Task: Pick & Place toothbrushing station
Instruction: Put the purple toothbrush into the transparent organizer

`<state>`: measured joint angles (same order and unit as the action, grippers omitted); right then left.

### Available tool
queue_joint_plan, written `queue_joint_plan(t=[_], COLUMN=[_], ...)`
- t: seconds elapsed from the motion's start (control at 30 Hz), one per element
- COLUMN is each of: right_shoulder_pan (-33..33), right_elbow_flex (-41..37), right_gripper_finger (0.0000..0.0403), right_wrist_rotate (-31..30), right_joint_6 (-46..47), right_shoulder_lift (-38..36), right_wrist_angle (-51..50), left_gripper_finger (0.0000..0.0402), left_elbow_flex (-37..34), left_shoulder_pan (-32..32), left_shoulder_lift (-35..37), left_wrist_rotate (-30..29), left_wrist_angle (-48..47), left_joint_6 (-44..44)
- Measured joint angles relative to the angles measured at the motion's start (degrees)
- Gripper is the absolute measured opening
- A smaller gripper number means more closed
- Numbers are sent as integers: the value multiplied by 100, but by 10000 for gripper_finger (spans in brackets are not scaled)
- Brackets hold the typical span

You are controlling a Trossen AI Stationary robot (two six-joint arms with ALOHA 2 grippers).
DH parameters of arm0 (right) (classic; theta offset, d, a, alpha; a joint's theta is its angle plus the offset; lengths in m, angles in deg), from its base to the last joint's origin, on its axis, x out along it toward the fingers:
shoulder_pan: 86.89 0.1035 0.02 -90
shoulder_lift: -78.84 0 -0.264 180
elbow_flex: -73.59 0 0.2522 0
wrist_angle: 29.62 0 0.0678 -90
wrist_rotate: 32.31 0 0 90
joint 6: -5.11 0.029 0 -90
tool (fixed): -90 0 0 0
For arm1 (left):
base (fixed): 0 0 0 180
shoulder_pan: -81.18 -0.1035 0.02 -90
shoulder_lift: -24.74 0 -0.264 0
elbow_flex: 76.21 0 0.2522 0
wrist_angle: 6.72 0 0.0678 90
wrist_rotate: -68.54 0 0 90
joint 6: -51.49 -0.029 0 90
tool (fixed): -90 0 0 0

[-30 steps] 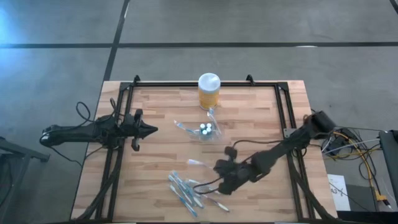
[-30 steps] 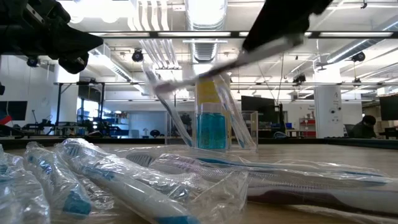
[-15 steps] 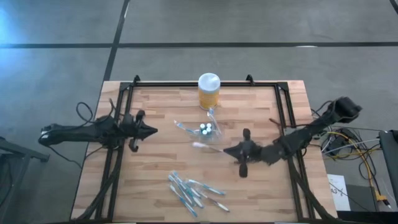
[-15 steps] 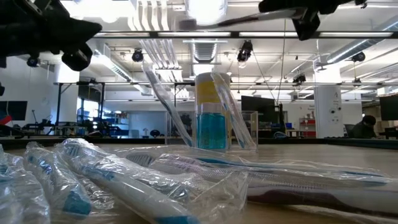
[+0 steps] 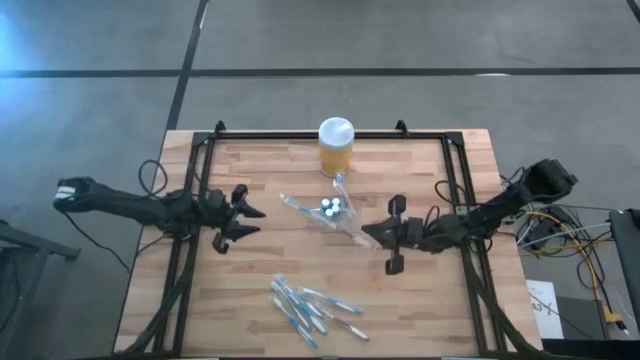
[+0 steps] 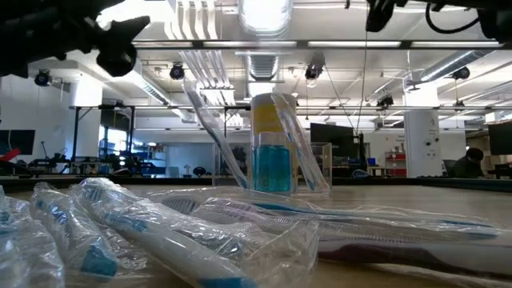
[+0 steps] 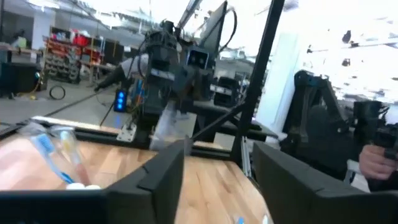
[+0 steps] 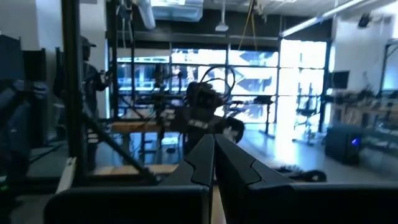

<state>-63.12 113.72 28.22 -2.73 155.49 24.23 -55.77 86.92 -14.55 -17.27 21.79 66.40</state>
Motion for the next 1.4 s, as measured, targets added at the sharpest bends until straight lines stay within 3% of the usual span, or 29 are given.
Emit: queue_joint_plan(t=[0.17, 0.27, 0.5, 0.63, 0.73, 0.87, 1.1, 1.4], right_shoulder_pan=[-42, -58, -78, -86, -163, -318, -499, -736], right_elbow_flex=[580, 923, 2158, 2941, 3462, 4110, 4978, 4893], right_gripper_finger=[8, 8, 8, 10, 27, 77, 163, 191], right_wrist_rotate=[-2, -7, -28, 5, 531, 1212, 1233, 1627], right_joint_6=[-278, 52, 2370, 3347, 3858, 4062, 4311, 4341], right_shoulder_lift=[401, 472, 432, 775, 1207, 1965, 3054, 3285], right_wrist_angle=[-182, -1091, -5504, -7950, -9166, -9915, -11259, -11150], left_gripper_finger=[230, 236, 236, 236, 236, 236, 236, 236], left_elbow_flex=[525, 811, 1065, 1082, 1105, 1099, 1096, 1092], left_shoulder_pan=[156, 164, 166, 166, 166, 166, 166, 164], left_shoulder_lift=[-905, -1272, -1579, -1562, -1489, -1434, -1407, -1403], left_wrist_rotate=[-7, -4, -2, -1, 0, 0, 2, 85], left_wrist_angle=[64, 175, 143, 80, 125, 91, 99, 37], left_joint_6=[-278, -305, -382, -409, -411, -461, -467, -465])
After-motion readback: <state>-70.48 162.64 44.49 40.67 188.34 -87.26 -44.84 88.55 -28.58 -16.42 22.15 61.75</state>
